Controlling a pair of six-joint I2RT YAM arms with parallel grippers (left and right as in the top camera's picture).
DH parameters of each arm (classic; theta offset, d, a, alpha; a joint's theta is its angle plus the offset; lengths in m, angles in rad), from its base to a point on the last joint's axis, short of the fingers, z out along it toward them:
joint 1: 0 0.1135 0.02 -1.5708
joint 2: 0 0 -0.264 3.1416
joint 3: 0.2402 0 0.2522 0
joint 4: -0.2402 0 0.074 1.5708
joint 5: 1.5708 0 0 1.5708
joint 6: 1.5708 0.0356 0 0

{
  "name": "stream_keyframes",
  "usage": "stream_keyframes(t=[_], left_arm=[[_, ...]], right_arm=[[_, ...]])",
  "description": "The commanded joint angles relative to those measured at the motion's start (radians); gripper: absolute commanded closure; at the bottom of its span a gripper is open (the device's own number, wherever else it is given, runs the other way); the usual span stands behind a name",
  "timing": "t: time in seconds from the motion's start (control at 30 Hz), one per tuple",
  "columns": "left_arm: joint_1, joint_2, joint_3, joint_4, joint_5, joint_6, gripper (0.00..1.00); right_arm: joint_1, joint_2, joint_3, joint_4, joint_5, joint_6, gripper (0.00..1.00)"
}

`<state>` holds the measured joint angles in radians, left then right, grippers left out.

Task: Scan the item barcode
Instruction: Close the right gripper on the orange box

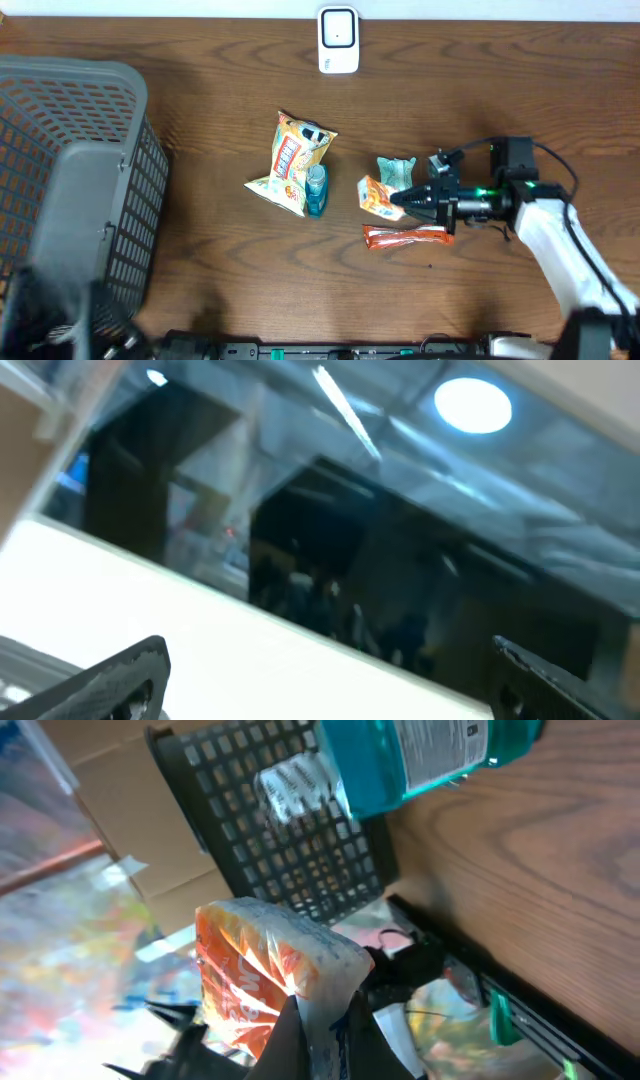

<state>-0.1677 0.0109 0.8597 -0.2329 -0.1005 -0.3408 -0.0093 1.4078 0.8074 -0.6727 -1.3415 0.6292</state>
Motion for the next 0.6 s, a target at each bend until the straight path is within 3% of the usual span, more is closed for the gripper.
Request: stream_keyframes(t=[0.0,0.1,0.23,0.57], left_arm=[[0.008,-0.004,-0.098,0.054,0.098,-0.013,0.02],[0.008,0.017,-0.165,0.036,0.098,-0.013,0.02],[0.008,0.037,-0.227,-0.108,0.117,-0.013,0.02],[0.008,0.037,-0.429,-0.106,0.206,-0.010,0.02]], right_arm=[[-0.003,-0.117,-0.002,-0.047,0.171,-0.016,0.99],[-0.003,-0.217,-0.002,-0.094,0.298,-0.013,0.99],[-0.003,-0.318,-0.002,-0.106,0.345,-0.006,0.99],[-0.003,-0.385,-0.002,-0.174,0.356,0.009,0.99]])
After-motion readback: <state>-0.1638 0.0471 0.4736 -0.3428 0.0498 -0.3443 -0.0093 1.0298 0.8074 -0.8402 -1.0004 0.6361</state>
